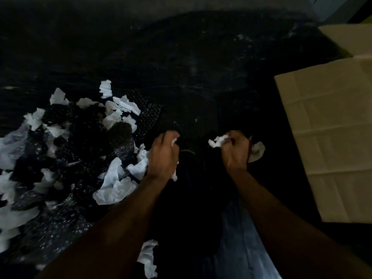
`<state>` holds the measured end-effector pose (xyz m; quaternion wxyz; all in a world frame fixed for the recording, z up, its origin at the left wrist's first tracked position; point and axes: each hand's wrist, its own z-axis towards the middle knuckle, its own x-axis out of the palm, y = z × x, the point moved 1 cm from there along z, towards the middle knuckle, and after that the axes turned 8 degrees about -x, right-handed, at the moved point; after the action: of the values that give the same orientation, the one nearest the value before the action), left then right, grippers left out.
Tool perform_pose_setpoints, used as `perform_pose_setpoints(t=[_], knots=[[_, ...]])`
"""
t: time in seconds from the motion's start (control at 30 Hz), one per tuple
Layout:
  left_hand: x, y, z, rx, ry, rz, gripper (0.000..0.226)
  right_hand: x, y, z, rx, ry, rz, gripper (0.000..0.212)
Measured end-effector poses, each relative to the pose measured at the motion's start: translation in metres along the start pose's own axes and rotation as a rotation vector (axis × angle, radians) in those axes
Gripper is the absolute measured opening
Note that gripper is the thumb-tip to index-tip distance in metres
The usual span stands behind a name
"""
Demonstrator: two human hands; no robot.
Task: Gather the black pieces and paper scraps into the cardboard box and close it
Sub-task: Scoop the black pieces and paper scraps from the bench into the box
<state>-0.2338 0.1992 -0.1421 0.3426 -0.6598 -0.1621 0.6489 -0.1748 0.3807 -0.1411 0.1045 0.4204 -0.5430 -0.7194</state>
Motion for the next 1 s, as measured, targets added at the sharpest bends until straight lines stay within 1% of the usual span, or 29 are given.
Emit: perform_pose_setpoints(t=[0.07,0.17,0.27,0.33,0.4,0.47,0.5,0.53,0.6,0.63,0.67,0.7,0.77,0.8,0.83,0.87,0.93,1.0], knots=[[-0.009,-0.009,0.01,-0.114,-0.068,-0.135,0.027,-0.001,0.018,0.0,0.071,-0.055,0.086,0.017],[-0.019,-0.029,0.024,-0.232,-0.197,-0.298,0.026,-0.004,0.044,0.0,0.069,-0.054,0.139,0.016],[-0.03,-0.044,0.039,-0.284,-0.305,-0.442,0.017,-0.007,0.059,0.0,0.032,-0.037,0.148,0.031],[-0.038,-0.051,0.048,-0.284,-0.369,-0.494,0.013,-0.01,0.062,0.003,0.027,-0.084,0.162,0.037],[-0.045,-0.055,0.054,-0.323,-0.437,-0.561,0.024,-0.015,0.059,0.005,0.065,-0.149,0.221,0.037],[-0.052,-0.055,0.059,-0.406,-0.538,-0.635,0.036,-0.019,0.056,0.004,0.125,-0.185,0.332,0.03],[-0.055,-0.054,0.059,-0.462,-0.585,-0.663,0.04,-0.021,0.054,0.004,0.121,-0.213,0.328,0.026],[-0.057,-0.054,0.058,-0.52,-0.61,-0.703,0.041,-0.024,0.051,0.002,0.063,-0.262,0.28,0.023],[-0.058,-0.052,0.049,-0.603,-0.598,-0.769,0.046,-0.03,0.036,0.002,-0.021,-0.319,0.144,0.019],[-0.056,-0.05,0.041,-0.605,-0.57,-0.745,0.053,-0.031,0.028,0.0,-0.016,-0.312,0.054,0.014],[-0.053,-0.046,0.031,-0.572,-0.528,-0.691,0.059,-0.03,0.018,-0.004,0.009,-0.266,-0.018,0.013],[-0.047,-0.037,0.022,-0.507,-0.482,-0.617,0.065,-0.026,0.009,-0.011,0.031,-0.19,-0.094,0.018],[-0.03,-0.013,0.003,-0.37,-0.362,-0.381,0.077,-0.016,-0.006,-0.029,0.007,-0.075,-0.287,0.027],[-0.022,-0.002,-0.007,-0.323,-0.286,-0.235,0.08,-0.012,-0.012,-0.037,-0.026,-0.06,-0.368,0.028],[-0.015,0.009,-0.016,-0.28,-0.206,-0.107,0.08,-0.01,-0.013,-0.043,-0.044,-0.062,-0.382,0.027],[-0.01,0.017,-0.023,-0.221,-0.142,-0.002,0.075,-0.008,-0.014,-0.047,-0.058,-0.047,-0.361,0.025],[-0.006,0.024,-0.031,-0.1,-0.08,0.141,0.056,-0.007,-0.016,-0.049,-0.124,0.023,-0.346,0.023],[-0.005,0.023,-0.03,-0.017,-0.055,0.148,0.039,-0.008,-0.014,-0.049,-0.19,0.044,-0.329,0.021]])
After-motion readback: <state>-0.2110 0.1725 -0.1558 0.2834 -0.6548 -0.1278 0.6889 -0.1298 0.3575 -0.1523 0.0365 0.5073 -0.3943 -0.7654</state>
